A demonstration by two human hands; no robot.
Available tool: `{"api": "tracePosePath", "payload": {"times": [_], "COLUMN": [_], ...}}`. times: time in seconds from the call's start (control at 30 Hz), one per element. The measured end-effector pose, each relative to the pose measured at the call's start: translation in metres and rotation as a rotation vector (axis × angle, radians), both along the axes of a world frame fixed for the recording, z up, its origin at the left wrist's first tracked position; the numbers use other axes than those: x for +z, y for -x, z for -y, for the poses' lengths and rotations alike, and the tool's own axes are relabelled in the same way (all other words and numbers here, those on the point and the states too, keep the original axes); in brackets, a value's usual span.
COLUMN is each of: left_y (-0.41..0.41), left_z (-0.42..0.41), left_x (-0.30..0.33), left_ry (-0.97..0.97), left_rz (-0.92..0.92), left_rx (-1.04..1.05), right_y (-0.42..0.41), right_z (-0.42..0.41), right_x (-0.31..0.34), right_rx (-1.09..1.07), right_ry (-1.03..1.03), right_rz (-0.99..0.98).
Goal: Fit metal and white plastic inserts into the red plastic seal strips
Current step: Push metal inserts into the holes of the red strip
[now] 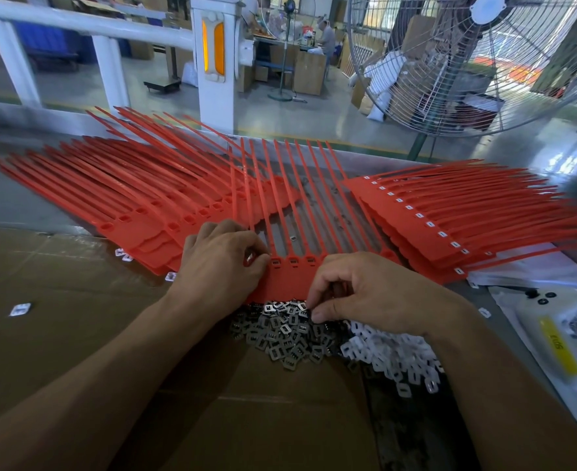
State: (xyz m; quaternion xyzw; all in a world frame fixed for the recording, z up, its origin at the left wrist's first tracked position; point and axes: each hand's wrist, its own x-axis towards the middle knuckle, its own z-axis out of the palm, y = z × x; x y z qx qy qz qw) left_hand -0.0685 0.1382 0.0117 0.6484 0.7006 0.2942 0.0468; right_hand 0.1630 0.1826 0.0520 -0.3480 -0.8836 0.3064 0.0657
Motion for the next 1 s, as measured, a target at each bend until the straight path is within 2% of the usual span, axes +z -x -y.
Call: {"api": "tracePosePath", "payload": {"times": [0.4, 0.67, 0.87, 1.0], "left_y": [0.000, 0.000, 0.000, 0.000], "left_z": [0.000, 0.000, 0.000, 0.002], "left_x": [-0.001, -0.001, -0.001, 0.000], "left_ry": [-0.008, -0.003, 0.002, 0.004], "left_rz": [0.006, 0.012, 0.019, 0.014], "left_rx": [-0.006, -0.003, -0.010, -0.010], "right_y": [-0.001, -0.001, -0.005, -0.014], "right_z": [-0.001, -0.003, -0.008, -0.018], "right_x": [-0.006, -0.009, -0.012, -0.015], "right_rx": [-0.076, -0.146, -0.297, -0.513], "right_ry": [0.038, -0.003, -0.062, -0.097], "right_rz": [-0.179, -0.205, -0.335, -0.419]}}
